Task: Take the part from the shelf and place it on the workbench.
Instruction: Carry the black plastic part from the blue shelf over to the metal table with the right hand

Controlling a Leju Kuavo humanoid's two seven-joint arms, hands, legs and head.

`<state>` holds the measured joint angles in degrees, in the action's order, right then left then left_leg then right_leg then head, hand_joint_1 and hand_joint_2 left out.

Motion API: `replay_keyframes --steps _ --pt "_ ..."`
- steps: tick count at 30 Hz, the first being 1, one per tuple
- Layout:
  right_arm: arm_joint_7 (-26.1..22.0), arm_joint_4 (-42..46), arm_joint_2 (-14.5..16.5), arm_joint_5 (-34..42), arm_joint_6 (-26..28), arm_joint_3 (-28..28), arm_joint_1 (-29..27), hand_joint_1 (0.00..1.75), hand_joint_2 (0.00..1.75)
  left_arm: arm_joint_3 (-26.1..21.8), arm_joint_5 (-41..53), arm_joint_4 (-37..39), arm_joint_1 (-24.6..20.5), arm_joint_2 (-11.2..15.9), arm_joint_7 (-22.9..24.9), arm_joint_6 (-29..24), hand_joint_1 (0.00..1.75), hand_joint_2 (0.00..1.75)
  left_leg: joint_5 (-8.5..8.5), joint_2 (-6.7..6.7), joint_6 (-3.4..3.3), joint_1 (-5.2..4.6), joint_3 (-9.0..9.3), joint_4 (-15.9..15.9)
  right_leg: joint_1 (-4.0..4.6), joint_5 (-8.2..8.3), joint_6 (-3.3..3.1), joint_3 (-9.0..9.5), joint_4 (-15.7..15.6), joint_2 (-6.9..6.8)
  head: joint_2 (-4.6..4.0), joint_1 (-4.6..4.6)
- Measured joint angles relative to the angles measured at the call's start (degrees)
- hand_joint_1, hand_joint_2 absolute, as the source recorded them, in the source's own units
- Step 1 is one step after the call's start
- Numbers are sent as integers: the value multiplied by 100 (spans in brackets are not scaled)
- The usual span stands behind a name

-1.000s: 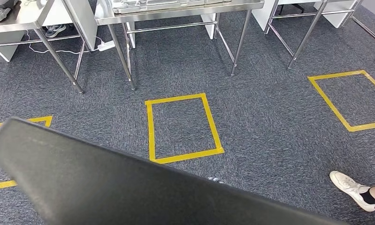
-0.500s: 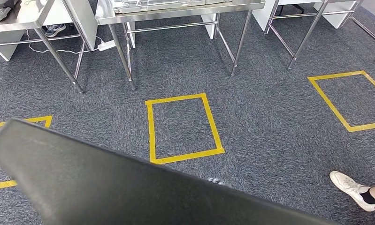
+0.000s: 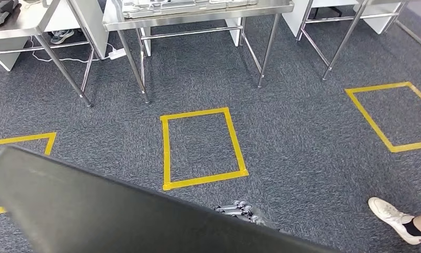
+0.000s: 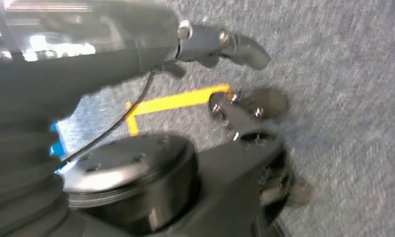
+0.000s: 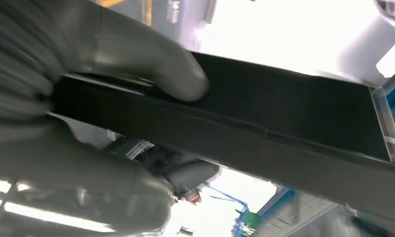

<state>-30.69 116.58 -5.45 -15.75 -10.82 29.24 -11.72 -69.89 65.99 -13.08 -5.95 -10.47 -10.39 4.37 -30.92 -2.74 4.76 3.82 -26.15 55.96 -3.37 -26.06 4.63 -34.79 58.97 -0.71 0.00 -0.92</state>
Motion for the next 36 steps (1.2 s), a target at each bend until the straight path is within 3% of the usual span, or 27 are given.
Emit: replay_keyframes --steps 1,3,4,5,7,8,9,10,12,14,16,19,20,22,24,25,26,28,29,31,34,36 --pt "0 2 -1 0 0 -1 -4 175 175 0 0 2 -2 -3 0 1 0 175 -4 -3 23 -1 16 -14 8 -28 -87 -13 29 18 0 8" --pt "-1 2 -3 0 0 -1 -6 175 175 0 0 6 -11 -16 -1 2 0 175 -61 28 44 22 38 5 24 -86 -196 -10 71 41 0 29" --pt "-1 3 -2 1 -1 0 -1 175 175 1 0 8 -17 -22 -3 2 0 175 -164 71 32 23 -30 174 36 -110 -244 9 77 50 0 37" --pt "-2 3 -1 3 -1 1 4 175 175 1 0 10 -18 -29 -3 2 0 175 -322 125 8 3 -178 494 49 -131 -288 34 75 53 0 44" --pt "-1 3 1 7 -2 1 14 175 175 1 0 11 1 -28 -3 1 0 175 -670 213 -60 -82 -677 1431 96 -172 -355 75 75 67 0 47" --pt "0 2 1 9 -2 1 13 175 175 0 0 11 16 -28 -3 1 0 175 -750 233 -93 -125 -907 1808 123 -191 -381 97 75 84 0 49" --pt "1 2 1 9 -2 1 13 175 175 -1 0 11 27 -28 -2 0 0 175 -716 244 -133 -159 -1049 1978 148 -210 -398 126 75 107 0 50" --pt "1 1 1 10 -2 1 13 175 175 -1 -1 11 33 -28 -2 0 0 175 -555 249 -183 -190 -1077 1893 167 -232 -406 162 76 134 0 50" --pt "1 0 1 14 -2 1 15 175 175 -1 -2 11 37 -28 -3 0 0 175 -60 278 -279 -232 -902 1212 180 -284 -389 237 78 179 0 50" --pt "2 0 1 22 -3 0 25 175 175 0 -3 12 36 -29 -5 1 0 175 206 332 -307 -251 -729 620 209 -329 -342 257 99 217 0 50" --pt "3 0 1 34 -5 0 33 175 175 -1 -10 13 36 -30 -7 2 0 175 196 359 -314 -270 -710 493 224 -337 -293 244 92 241 0 49" --pt "2 0 1 63 -7 0 38 175 175 -6 -24 9 29 -27 -17 -8 0 175 198 341 -397 -254 -710 482 204 -410 -243 201 172 206 0 46" --pt "3 0 1 75 -7 0 40 175 175 -7 -27 8 25 -26 -21 -12 0 175 196 328 -425 -245 -704 475 206 -517 -235 98 370 186 0 45" --pt "8 -1 1 105 -7 1 38 175 175 -8 -33 6 23 -26 -23 -15 0 175 177 295 -464 -257 -699 475 212 -820 -229 -296 1087 163 0 44" --pt "19 -5 1 141 -8 0 32 175 175 -8 -39 7 27 -27 -22 -15 0 175 152 268 -488 -273 -684 475 215 -922 -230 -648 1645 162 0 44" --pt "28 -7 1 159 -10 -1 31 175 175 -9 -44 7 28 -27 -21 -15 0 175 136 262 -492 -279 -664 476 217 -805 -235 -676 1617 161 0 44" --pt "39 -9 1 175 -14 -1 30 175 175 -9 -48 7 28 -28 -21 -15 0 175 115 260 -490 -282 -632 476 221 -593 -246 -592 1368 157 0 44" --pt "61 -12 2 206 -31 -1 31 175 175 -10 -58 7 25 -28 -21 -15 0 175 64 261 -465 -293 -570 476 254 -183 -294 -268 599 120 -1 43" --pt "70 -13 2 220 -39 -1 33 175 175 -10 -61 7 24 -28 -21 -15 0 175 44 260 -443 -298 -555 474 277 -91 -315 -142 320 99 -1 42" --pt "92 -16 3 240 -48 -3 24 175 175 -11 -66 7 21 -28 -20 -15 0 175 28 253 -388 -308 -546 451 319 -114 -345 -61 146 80 -1 40" --pt "117 -17 11 255 -50 -7 7 175 175 -12 -67 9 15 -28 -21 -15 0 175 -30 248 -308 -313 -517 484 286 -123 -406 6 57 94 0 42" --pt "129 -17 24 261 -50 -7 6 175 175 -13 -69 9 17 -28 -23 -15 0 175 -272 256 -281 -310 -715 959 255 -136 -463 81 10 91 0 47"
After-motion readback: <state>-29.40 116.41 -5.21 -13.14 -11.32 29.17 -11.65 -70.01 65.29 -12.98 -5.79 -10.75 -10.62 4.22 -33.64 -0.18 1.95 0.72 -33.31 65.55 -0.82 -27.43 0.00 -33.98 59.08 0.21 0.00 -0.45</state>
